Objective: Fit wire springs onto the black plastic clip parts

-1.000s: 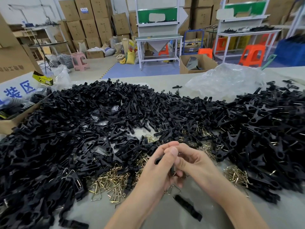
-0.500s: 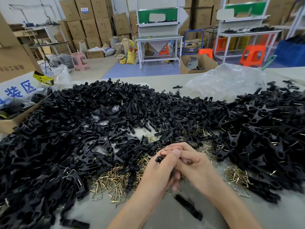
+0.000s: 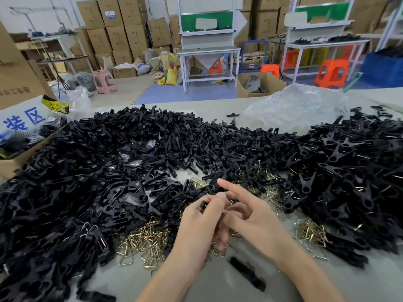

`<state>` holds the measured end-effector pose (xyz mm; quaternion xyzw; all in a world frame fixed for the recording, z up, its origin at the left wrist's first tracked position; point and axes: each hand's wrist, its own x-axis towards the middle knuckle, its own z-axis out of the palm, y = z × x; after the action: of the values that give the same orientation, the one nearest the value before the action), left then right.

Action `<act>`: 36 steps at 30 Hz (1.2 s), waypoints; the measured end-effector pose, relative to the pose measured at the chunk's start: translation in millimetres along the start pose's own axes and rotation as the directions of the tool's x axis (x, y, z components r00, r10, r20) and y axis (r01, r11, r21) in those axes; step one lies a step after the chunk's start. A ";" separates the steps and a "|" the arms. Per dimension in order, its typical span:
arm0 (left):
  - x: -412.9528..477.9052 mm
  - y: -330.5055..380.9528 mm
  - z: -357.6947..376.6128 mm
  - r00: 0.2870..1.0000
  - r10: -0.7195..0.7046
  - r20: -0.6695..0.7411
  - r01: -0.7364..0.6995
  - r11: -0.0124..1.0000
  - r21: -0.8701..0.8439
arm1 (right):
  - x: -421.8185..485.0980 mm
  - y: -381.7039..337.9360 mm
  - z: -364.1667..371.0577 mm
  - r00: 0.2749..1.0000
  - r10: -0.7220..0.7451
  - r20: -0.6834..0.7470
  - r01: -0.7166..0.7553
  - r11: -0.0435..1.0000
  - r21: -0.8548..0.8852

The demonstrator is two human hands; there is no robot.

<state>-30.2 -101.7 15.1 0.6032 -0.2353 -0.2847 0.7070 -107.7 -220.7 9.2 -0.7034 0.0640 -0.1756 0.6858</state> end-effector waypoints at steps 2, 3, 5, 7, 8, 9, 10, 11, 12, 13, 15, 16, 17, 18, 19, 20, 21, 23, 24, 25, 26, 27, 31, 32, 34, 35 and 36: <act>0.1 -1.0 -0.5 1.000 -0.010 -0.017 0.010 1.000 0.007 | -1.5 -3.5 0.8 0.999 0.008 0.042 -0.008 1.000 -0.022; 0.1 -1.8 -0.6 1.000 -0.012 -0.021 0.012 1.000 0.011 | -2.2 -5.2 1.1 0.998 0.019 0.055 -0.018 1.000 -0.022; -0.6 -2.5 0.1 1.000 -0.002 -0.030 0.002 1.000 0.009 | -4.1 -7.8 0.3 0.996 0.035 0.081 -0.034 0.999 -0.011; -1.1 -2.7 1.7 0.999 0.007 -0.042 -0.007 1.000 -0.001 | -5.7 -8.9 -1.9 0.993 0.047 0.110 -0.047 0.999 0.001; -1.0 -2.6 1.8 0.999 0.010 -0.051 -0.011 1.000 -0.005 | -6.1 -9.1 -2.9 0.991 0.046 0.126 -0.047 0.999 0.006; -0.8 -2.3 0.9 0.998 0.011 -0.064 -0.012 1.000 -0.009 | -6.2 -8.6 -3.4 0.990 0.043 0.136 -0.045 0.999 0.008; -0.2 -1.8 -0.5 0.996 0.010 -0.085 -0.012 1.000 -0.017 | -5.9 -8.7 -3.3 0.990 0.041 0.137 -0.043 0.999 0.006; 0.7 -1.6 -2.9 0.994 0.012 -0.106 -0.014 1.000 -0.022 | -5.1 -8.9 -2.5 0.991 0.039 0.130 -0.039 0.999 -0.001; 1.6 -1.5 -4.9 0.993 0.018 -0.121 -0.020 1.000 -0.017 | -4.4 -8.7 -1.8 0.992 0.032 0.121 -0.031 0.999 -0.012; 2.0 -1.0 -6.1 0.991 0.029 -0.134 -0.029 1.000 -0.001 | -3.3 -7.6 -1.1 0.994 0.017 0.112 -0.013 0.999 -0.030; 1.8 0.2 -6.6 0.985 0.056 -0.161 -0.050 0.998 0.039 | -2.0 -5.6 -0.4 0.996 -0.022 0.085 0.029 0.996 -0.083; 1.7 0.6 -5.9 0.984 0.065 -0.164 -0.059 0.997 0.046 | -1.8 -5.1 -0.3 0.996 -0.043 0.079 0.051 0.993 -0.102; 1.3 1.0 -4.9 0.985 0.068 -0.159 -0.062 0.997 0.038 | -1.6 -3.8 -0.1 0.994 -0.070 0.078 0.079 0.991 -0.112; 0.8 1.5 -3.7 0.988 0.064 -0.141 -0.062 0.998 0.019 | -1.9 -2.9 0.4 0.992 -0.102 0.070 0.110 0.986 -0.122; 0.1 2.5 -2.9 0.992 0.059 -0.110 -0.059 0.998 -0.001 | -1.9 -2.0 1.1 0.989 -0.136 0.051 0.142 0.979 -0.144; -0.6 3.0 -2.8 0.996 0.056 -0.074 -0.057 0.998 -0.012 | -1.9 -0.8 1.7 0.986 -0.167 0.025 0.169 0.970 -0.176; -1.4 3.1 -3.3 0.998 0.056 -0.042 -0.056 0.998 -0.008 | -2.0 0.8 2.1 0.981 -0.192 0.003 0.189 0.959 -0.212; -2.5 2.5 -4.5 0.997 0.072 0.004 -0.072 0.997 0.042 | -1.9 3.6 1.2 0.968 -0.249 -0.037 0.223 0.915 -0.337; -2.8 1.5 -4.9 0.996 0.085 0.035 -0.087 0.993 0.085 | -1.8 4.1 0.5 0.956 -0.287 -0.054 0.241 0.879 -0.412; -3.6 0.3 -4.7 0.993 0.095 0.073 -0.104 0.986 0.132 | -1.7 4.0 -0.6 0.943 -0.323 -0.075 0.256 0.852 -0.456; -4.7 -1.0 -4.2 0.987 0.104 0.120 -0.124 0.977 0.173 | -1.4 2.1 -1.6 0.931 -0.346 -0.114 0.262 0.853 -0.451; -6.2 -2.3 -3.3 0.980 0.108 0.165 -0.141 0.969 0.201 | -0.6 -0.3 -3.9 0.917 -0.356 -0.182 0.258 0.874 -0.412; -12.4 -4.9 1.5 0.973 0.117 0.200 -0.167 0.953 0.254 | 1.7 -12.3 -36.0 0.736 -0.233 -0.635 0.276 0.961 -0.033; -13.1 -5.0 2.6 0.973 0.130 0.188 -0.176 0.952 0.252 | 2.7 -14.6 -44.8 0.718 -0.106 -0.688 0.288 0.945 0.154; -13.7 -4.2 3.7 0.973 0.181 0.144 -0.214 0.942 0.258 | 6.4 -12.6 -53.7 0.745 0.115 -0.657 0.238 0.875 0.423; -14.0 -3.5 3.4 0.970 0.218 0.111 -0.240 0.932 0.273 | 8.1 -9.3 -54.2 0.768 0.175 -0.616 0.183 0.861 0.474; -13.7 -2.1 1.9 0.964 0.257 0.072 -0.266 0.916 0.299 | 9.8 -5.9 -51.8 0.793 0.197 -0.577 0.130 0.870 0.475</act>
<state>-41.7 -93.9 13.5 0.6639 -0.3661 -0.1572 0.6329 -116.9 -272.4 16.4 -0.4099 0.2471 -0.3898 0.7868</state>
